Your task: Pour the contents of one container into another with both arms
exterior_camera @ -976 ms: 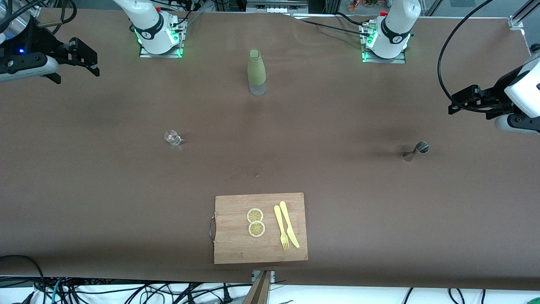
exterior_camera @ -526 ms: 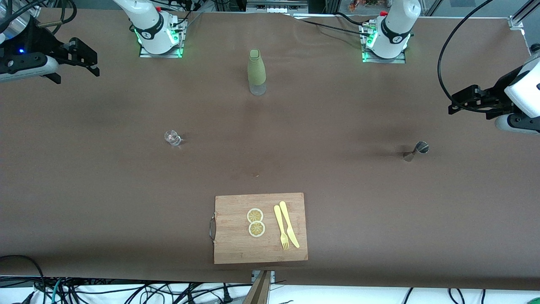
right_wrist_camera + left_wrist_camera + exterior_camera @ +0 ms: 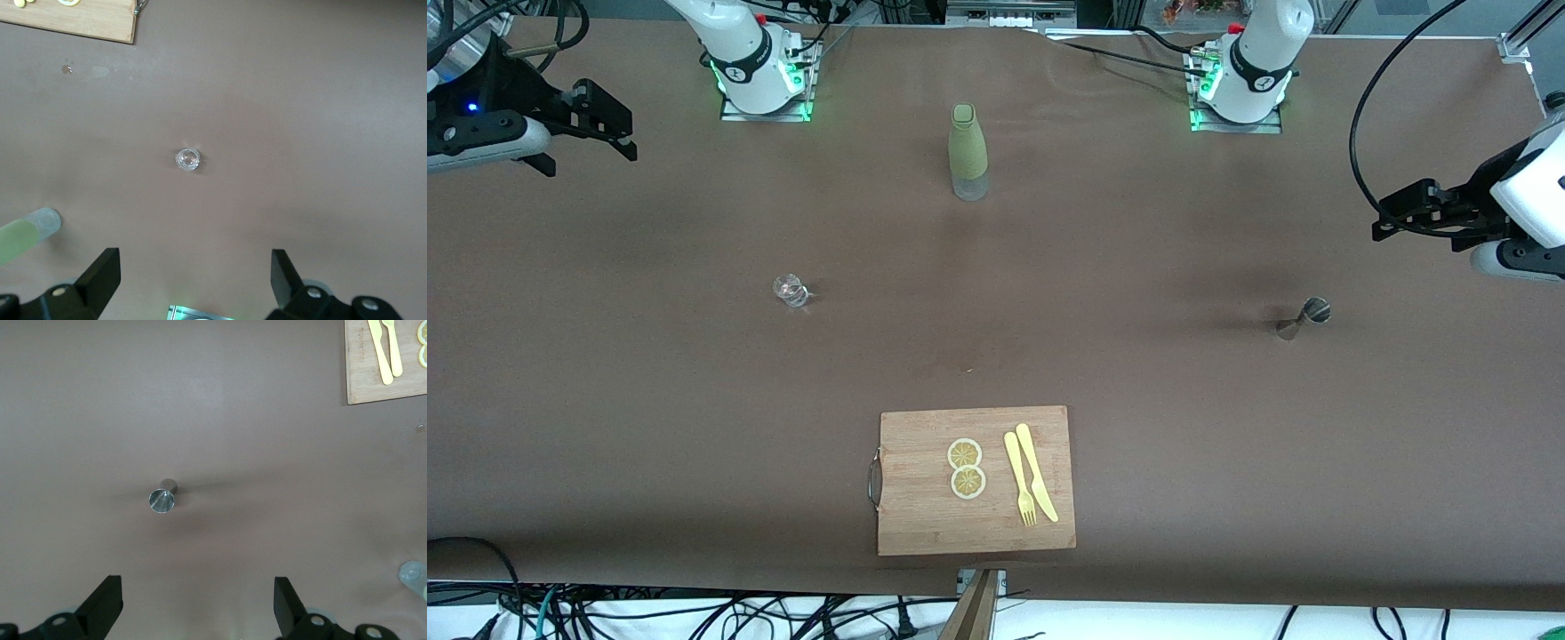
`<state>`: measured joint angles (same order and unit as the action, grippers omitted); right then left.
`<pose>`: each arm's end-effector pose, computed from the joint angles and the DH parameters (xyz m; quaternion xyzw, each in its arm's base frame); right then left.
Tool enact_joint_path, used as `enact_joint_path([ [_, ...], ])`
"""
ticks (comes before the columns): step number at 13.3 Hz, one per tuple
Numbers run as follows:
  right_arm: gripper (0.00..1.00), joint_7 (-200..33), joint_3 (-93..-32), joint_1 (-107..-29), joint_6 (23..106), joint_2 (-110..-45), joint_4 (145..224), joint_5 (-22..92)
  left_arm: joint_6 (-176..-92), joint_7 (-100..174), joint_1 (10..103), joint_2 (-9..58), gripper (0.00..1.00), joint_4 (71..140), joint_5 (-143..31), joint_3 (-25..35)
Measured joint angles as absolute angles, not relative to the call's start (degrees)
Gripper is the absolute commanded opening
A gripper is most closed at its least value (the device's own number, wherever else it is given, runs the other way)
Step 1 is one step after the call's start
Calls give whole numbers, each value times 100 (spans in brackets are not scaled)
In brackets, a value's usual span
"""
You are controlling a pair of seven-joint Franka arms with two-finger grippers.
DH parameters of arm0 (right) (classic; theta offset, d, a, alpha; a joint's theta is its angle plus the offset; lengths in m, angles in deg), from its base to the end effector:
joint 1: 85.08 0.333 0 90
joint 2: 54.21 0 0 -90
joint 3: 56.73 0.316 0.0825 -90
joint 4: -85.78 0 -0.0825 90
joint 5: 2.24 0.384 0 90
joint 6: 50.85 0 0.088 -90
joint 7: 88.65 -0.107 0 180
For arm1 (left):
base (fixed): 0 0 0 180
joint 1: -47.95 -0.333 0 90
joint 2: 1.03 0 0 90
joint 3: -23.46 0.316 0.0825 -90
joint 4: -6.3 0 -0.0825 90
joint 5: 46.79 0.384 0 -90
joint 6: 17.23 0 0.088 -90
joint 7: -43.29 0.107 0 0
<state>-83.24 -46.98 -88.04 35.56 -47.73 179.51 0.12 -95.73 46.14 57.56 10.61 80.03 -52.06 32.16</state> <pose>0.5081 0.0707 0.6480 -0.9942 -0.1068 0.0083 0.0109 0.5940 -0.0314 0.6237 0.9970 -0.0399 -0.0583 0.0312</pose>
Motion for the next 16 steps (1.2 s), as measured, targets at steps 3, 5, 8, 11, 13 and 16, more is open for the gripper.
enact_joint_path([
  [3, 100, -8324, -4698, -8804, 3556, -4773, 17951, 13, -9573, 4614, 5750, 1063, 100, 8003, -5206, 3225],
  [5, 100, -8324, -4698, -8803, 3556, -4773, 17953, 14, -9573, 4614, 5667, 1072, 100, 8003, -5206, 3246],
  [8, 100, -8324, -4698, -8803, 3556, -4773, 17960, 14, -9573, 4619, 5478, 1097, 100, 8004, -5206, 3255],
  [11, 100, -8324, -4698, -8802, 3556, -4774, 17961, 17, -9573, 4619, 5381, 1104, 100, 8004, -5206, 3257],
  [13, 100, -8324, -4697, -8802, 3556, -4774, 17969, 35, -9573, 4619, 5306, 1125, 100, 8005, -5206, 3257],
  [16, 100, -8324, -4697, -8802, 3556, -4775, 17999, 46, -9574, 4619, 5189, 1276, 100, 8009, -5206, 3258],
])
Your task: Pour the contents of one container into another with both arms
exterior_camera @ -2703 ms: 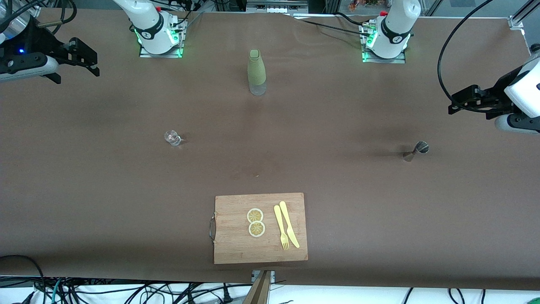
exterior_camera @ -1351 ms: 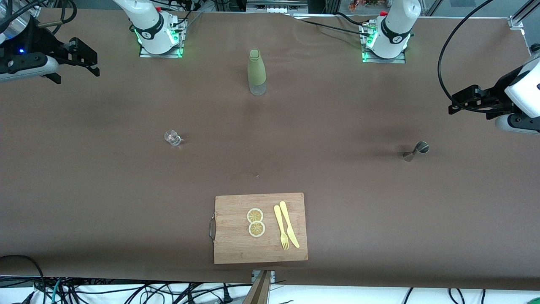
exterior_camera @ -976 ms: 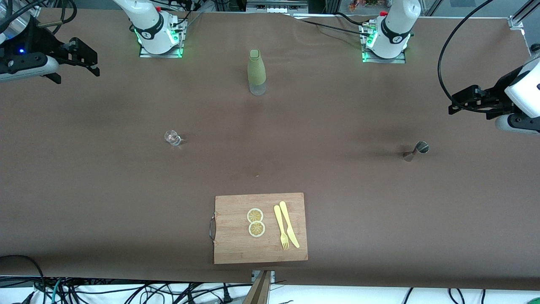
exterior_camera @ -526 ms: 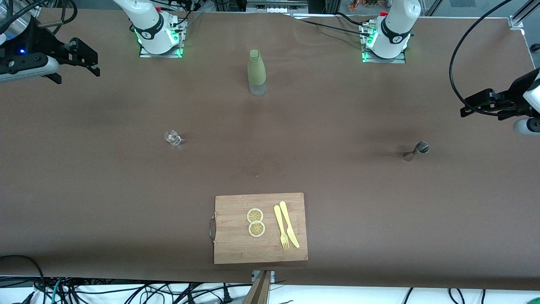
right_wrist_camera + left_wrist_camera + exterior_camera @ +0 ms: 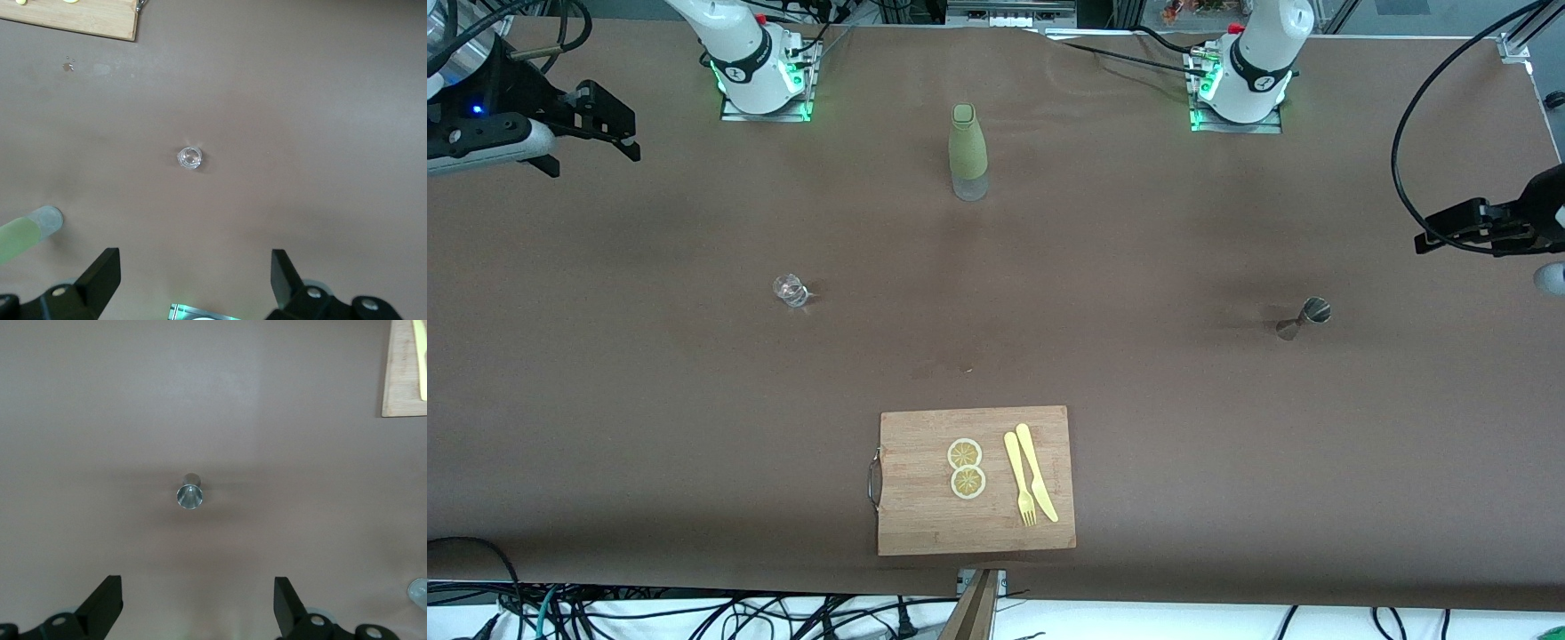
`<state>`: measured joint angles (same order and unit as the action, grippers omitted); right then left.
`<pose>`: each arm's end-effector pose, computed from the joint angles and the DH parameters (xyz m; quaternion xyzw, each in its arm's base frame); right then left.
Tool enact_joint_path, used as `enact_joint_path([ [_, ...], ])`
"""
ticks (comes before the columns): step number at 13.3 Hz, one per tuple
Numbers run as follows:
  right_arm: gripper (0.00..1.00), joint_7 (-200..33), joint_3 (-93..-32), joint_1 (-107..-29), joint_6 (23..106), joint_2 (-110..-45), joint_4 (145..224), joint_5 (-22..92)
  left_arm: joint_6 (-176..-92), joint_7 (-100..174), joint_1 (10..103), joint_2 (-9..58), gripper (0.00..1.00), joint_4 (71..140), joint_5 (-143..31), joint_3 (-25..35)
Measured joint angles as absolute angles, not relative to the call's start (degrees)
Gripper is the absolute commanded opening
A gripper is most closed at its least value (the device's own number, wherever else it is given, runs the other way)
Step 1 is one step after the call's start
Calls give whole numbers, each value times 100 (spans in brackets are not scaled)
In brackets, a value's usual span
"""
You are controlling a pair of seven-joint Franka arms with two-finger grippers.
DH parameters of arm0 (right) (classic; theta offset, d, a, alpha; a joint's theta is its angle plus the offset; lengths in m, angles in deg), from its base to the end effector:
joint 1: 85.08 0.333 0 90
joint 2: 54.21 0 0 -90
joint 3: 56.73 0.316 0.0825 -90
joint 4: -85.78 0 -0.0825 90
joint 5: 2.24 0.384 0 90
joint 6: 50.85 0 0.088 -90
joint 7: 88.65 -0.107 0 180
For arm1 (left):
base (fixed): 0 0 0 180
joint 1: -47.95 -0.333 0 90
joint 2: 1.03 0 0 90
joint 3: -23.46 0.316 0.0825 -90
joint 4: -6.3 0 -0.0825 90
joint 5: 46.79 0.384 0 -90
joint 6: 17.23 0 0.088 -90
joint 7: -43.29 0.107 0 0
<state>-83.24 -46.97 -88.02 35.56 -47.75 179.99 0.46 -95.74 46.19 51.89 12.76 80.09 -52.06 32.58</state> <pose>0.5080 0.0715 0.6439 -0.9941 -0.1070 0.0127 0.0138 0.6044 0.0306 0.6010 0.9965 0.0134 -0.0756 0.0320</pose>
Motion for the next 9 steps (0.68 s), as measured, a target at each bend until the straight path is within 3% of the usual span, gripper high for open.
enact_joint_path([
  [6, 100, -8324, -4697, -8801, 3556, -4775, 18006, 48, -9570, 4698, 4905, 1386, 100, 8049, -5206, 3325],
  [9, 100, -8324, -4697, -8801, 3556, -4775, 18007, 48, -9567, 5873, 4727, 1491, 100, 8286, -5252, 3657],
])
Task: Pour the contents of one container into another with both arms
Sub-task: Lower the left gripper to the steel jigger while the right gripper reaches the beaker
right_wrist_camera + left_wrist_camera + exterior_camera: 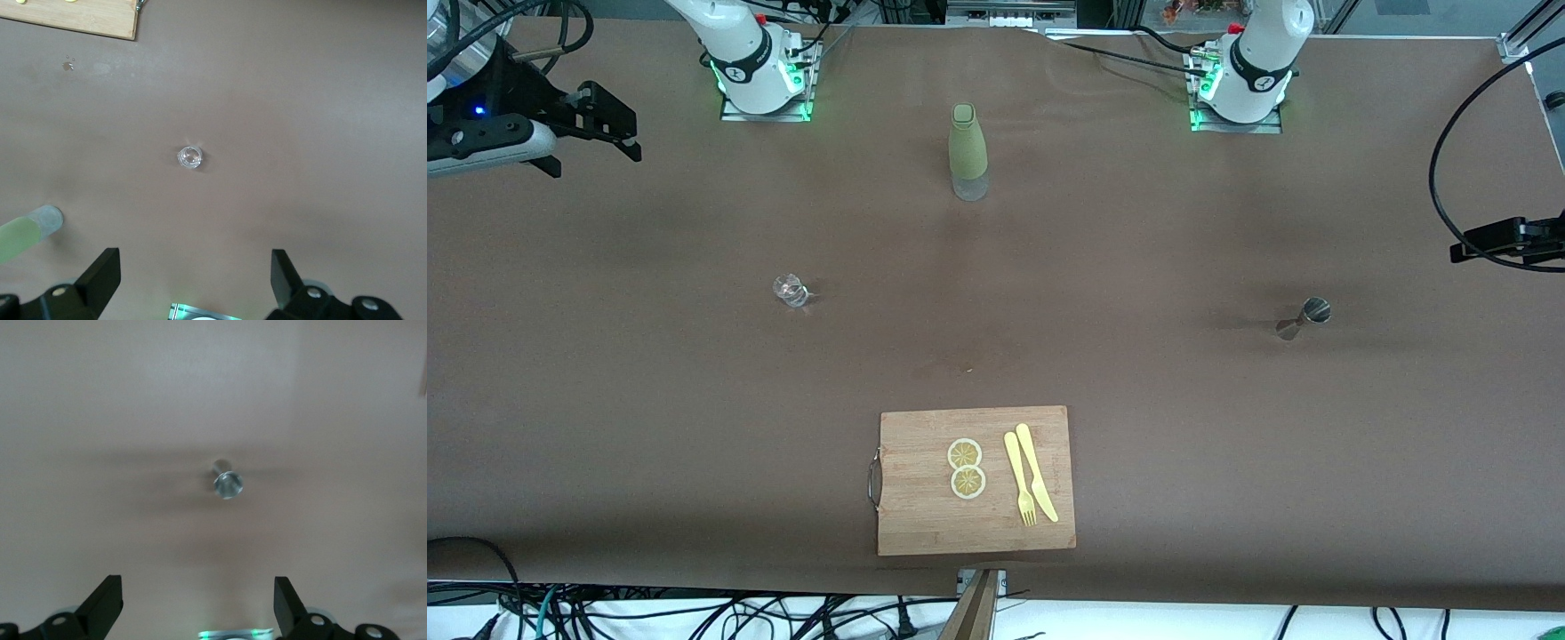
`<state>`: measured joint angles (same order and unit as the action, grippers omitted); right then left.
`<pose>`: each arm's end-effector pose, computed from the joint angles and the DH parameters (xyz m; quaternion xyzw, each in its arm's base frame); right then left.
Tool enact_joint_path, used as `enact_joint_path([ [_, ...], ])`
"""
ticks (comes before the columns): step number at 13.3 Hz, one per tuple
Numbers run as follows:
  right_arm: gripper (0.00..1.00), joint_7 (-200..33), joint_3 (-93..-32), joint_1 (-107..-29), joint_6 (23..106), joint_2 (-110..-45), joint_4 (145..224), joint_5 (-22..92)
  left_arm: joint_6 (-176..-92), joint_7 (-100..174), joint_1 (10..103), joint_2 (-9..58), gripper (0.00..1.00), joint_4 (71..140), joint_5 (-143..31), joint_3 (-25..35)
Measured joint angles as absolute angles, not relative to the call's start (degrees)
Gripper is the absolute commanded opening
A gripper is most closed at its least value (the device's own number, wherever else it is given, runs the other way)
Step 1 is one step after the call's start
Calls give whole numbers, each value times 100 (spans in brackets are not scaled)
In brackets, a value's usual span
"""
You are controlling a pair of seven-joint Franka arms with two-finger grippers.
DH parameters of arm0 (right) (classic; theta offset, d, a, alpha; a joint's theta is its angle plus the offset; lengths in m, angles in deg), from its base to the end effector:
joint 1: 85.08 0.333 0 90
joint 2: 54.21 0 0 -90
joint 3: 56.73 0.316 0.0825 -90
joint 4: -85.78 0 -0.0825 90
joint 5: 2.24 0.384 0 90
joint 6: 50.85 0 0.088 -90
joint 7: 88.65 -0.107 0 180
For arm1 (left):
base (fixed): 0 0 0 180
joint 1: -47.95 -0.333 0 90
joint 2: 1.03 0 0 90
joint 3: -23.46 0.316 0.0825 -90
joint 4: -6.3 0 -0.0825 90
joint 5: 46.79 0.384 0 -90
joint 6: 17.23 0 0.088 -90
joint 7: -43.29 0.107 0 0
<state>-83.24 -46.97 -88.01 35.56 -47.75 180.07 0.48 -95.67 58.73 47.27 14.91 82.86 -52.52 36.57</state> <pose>0.5079 0.0716 0.6432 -0.9941 -0.1071 0.0134 0.0140 0.6008 0.1150 0.5583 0.9925 -0.0189 -0.1105 0.0478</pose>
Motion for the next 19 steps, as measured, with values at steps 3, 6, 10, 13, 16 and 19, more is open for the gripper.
enact_joint_path([
  [3, 100, -8324, -4697, -8801, 3556, -4775, 18008, 48, -9572, 7691, 4524, 1755, 100, 8525, -5557, 3944],
  [6, 100, -8324, -4697, -8801, 3556, -4775, 18009, 49, -9569, 9536, 4229, 1970, 100, 8639, -5925, 3982],
  [10, 100, -8109, -4695, -8798, 3552, -4775, 18014, 82, -9562, 11278, 3784, 2170, 100, 8937, -6709, 3992],
  [13, 100, -7814, -4695, -8797, 3552, -4776, 18015, 89, -9458, 12596, 3356, 2454, 100, 9147, -7424, 3997],
  [16, 100, -7462, -4696, -8797, 3553, -4782, 18017, 90, -9421, 14027, 2968, 2948, 100, 9203, -8021, 3997],
  [19, 100, -6602, -4773, -8804, 3554, -4815, 18029, 90, -9295, 15239, 2726, 3416, 100, 9209, -8572, 3993],
])
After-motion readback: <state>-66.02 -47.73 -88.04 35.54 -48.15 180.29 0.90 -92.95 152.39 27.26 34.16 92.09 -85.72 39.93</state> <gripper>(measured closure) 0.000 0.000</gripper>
